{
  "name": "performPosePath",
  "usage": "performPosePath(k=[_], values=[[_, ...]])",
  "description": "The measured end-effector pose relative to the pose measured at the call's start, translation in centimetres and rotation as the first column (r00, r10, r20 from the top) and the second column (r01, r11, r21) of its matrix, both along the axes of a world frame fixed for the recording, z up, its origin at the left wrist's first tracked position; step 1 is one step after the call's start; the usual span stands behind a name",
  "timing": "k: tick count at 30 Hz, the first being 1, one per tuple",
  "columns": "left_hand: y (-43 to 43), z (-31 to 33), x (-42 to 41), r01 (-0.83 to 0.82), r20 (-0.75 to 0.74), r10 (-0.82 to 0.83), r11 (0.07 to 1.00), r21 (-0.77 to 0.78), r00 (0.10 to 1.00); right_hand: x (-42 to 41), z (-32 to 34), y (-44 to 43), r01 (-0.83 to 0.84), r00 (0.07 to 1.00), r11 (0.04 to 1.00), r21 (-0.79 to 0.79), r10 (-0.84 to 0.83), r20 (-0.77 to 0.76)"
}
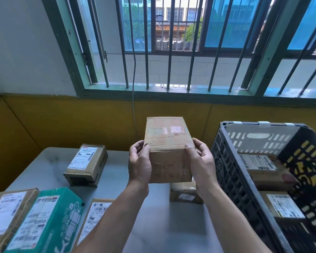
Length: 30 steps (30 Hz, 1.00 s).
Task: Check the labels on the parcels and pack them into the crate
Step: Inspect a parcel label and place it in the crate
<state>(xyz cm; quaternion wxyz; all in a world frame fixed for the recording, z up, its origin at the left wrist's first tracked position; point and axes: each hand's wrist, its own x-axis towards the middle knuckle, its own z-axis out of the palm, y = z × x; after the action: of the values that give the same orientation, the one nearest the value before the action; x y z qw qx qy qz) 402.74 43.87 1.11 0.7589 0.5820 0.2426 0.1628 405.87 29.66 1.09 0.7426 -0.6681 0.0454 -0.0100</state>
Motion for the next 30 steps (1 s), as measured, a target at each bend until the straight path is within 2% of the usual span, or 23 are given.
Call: performPosePath(k=[4, 8, 18, 22, 25, 27, 30], values=[[0.0, -0.4, 0.1, -0.002, -0.003, 0.002, 1.0, -0.014, 1.0, -0.4, 0.5, 0.1, -0.039, 0.999, 0.999, 0.01, 0.038, 0.033], [0.1, -0.8, 0.0, -0.014, -0.032, 0.011, 0.995, -0.101, 0.999, -0.6, 0.9, 0.2, -0.097, 0.994, 0.995, -0.007, 0.098, 0.05], [0.4, -1.0, -0.2, -0.065, -0.041, 0.06, 0.987, -0.149, 0.997, -0.3, 0.0, 0.2, -0.032, 0.998, 0.999, -0.028, 0.033, 0.061], [-0.1, -1.1, -0.4, -0.041, -0.008, 0.04, 0.996, -0.078, 0.999, -0.9, 0.5, 0.5, -0.126, 0.991, 0.988, -0.09, 0.129, 0.038], [-0.6, -0.7, -0.5, 0.001, 0.016, -0.001, 1.0, -0.028, 1.0, -0.9, 0.6, 0.3, -0.087, 0.996, 0.992, -0.094, 0.089, 0.014], [-0.6, -0.5, -0.6, 0.009, 0.042, -0.009, 1.0, 0.005, 0.999, -0.6, 0.3, 0.1, -0.058, 0.998, 0.997, -0.055, 0.057, -0.012], [-0.9, -0.4, -0.7, 0.041, 0.073, -0.049, 0.994, 0.104, 0.996, -0.1, -0.2, -0.2, -0.047, 0.997, 0.995, 0.09, 0.052, -0.058]])
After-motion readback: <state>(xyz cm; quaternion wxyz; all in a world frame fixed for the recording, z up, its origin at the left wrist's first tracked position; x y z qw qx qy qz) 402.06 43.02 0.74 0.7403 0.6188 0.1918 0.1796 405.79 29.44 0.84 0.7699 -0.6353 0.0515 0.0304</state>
